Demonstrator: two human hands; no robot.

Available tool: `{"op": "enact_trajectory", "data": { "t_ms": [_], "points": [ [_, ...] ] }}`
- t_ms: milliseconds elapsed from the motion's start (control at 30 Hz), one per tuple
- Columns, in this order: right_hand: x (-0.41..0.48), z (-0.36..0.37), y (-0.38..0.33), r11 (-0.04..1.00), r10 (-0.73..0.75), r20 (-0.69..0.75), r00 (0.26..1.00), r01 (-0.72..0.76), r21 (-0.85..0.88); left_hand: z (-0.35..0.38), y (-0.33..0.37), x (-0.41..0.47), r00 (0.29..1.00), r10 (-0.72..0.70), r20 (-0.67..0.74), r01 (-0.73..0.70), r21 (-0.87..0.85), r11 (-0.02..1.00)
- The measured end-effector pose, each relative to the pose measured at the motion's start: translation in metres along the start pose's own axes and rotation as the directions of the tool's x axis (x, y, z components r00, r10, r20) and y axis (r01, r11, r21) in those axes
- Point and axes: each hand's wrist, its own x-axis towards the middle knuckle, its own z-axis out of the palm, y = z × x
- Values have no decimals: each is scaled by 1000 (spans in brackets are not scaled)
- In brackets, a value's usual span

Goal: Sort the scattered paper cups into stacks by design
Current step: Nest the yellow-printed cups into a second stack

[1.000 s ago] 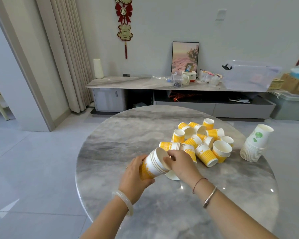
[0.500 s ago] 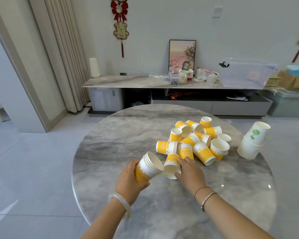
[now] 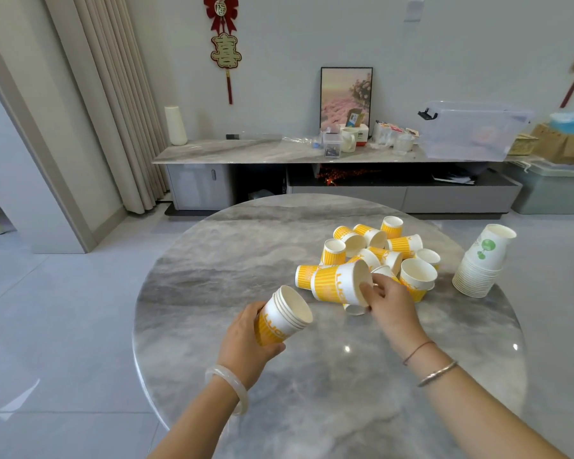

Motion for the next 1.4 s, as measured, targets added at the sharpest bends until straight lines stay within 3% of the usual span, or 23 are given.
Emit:
{"op": "enact_trajectory", "data": {
  "t_ms": [67, 167, 400, 533, 600, 733, 833, 1000, 1100, 1233, 1400],
  "points": [
    [-4, -13, -15, 988, 59, 115, 992, -74, 133, 2, 3, 0, 1000, 14, 4, -14, 8, 1000],
    [-11, -13, -28, 987, 103, 279, 955, -134, 94, 5, 8, 0, 998, 59, 31, -60, 23, 998],
    [-18, 9, -33, 986, 153, 363, 919, -116, -122, 11, 20, -3, 986, 135, 95, -138, 21, 990],
    [-22, 24, -21, 937, 121, 367, 923, 16, -348, 12, 21, -2, 988, 114, 103, -114, 2, 993],
    [-24, 25, -14, 929, 98, 367, 925, 47, -366, 14, 20, -2, 989, 100, 109, -100, -5, 995],
    [0, 15, 1, 976, 75, 231, 970, -24, -218, 19, 18, 1, 996, 44, 78, -40, -54, 998],
    [35, 4, 17, 940, -3, 150, 989, 54, -336, 20, 17, 5, 998, 18, 57, -14, -76, 997],
    [72, 27, 37, 767, 54, 117, 992, 34, -641, 24, 14, 10, 998, -17, 52, 22, -84, 996],
    [79, 48, 42, 740, 126, 30, 992, -74, -669, 24, 14, 16, 998, -27, 60, 33, -100, 994],
    [81, 66, 39, 709, 116, -83, 990, -141, -691, 23, 13, 21, 998, -36, 47, 41, -110, 993],
    [85, 72, 37, 698, 169, -118, 979, -203, -686, 23, 10, 22, 998, -42, 44, 47, -111, 993]
  ]
}}
